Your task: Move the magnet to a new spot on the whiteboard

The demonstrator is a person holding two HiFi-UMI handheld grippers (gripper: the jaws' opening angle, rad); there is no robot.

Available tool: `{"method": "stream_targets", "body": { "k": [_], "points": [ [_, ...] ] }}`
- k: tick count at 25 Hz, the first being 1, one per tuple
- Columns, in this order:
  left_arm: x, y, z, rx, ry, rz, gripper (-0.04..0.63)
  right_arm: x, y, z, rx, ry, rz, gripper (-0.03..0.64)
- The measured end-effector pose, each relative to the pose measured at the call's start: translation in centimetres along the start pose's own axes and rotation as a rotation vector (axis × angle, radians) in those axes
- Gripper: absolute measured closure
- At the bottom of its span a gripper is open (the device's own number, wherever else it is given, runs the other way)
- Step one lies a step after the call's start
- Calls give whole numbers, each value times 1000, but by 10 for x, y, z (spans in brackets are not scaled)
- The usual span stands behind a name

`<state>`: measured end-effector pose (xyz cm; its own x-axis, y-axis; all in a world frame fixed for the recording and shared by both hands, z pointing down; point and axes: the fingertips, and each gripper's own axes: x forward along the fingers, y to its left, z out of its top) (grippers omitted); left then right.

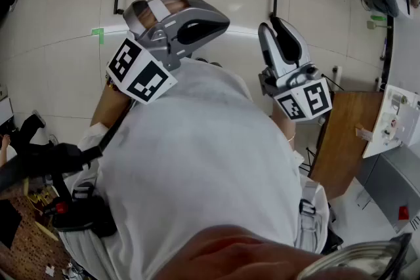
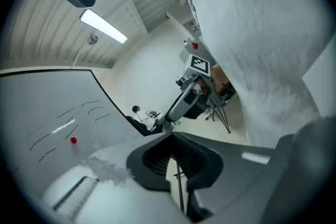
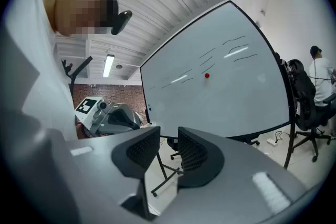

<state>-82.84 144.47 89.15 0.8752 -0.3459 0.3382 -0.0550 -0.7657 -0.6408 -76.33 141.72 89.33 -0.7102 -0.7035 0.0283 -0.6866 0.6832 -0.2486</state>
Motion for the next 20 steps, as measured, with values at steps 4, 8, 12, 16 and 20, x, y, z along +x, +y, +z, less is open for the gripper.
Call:
{"method": "stream_targets", "body": {
  "k": [4, 8, 12, 16, 20],
  "points": [
    [-4, 24, -10, -88, -91, -13, 594, 33, -9, 10, 14, 0, 2, 508],
    [-24, 73, -67, -199, -154, -32, 594, 119, -15, 24, 12, -8, -1, 508],
    [-33, 113, -111, -343, -177, -41, 591, 175, -16, 48, -22, -43, 3, 508],
    [-33, 138, -147, -437, -193, -66, 591, 202, -33, 46, -34, -37, -45, 508],
    [-18, 153, -172, -462, -165, -102, 591, 208, -60, 44, -7, -41, -127, 508]
  ]
}}
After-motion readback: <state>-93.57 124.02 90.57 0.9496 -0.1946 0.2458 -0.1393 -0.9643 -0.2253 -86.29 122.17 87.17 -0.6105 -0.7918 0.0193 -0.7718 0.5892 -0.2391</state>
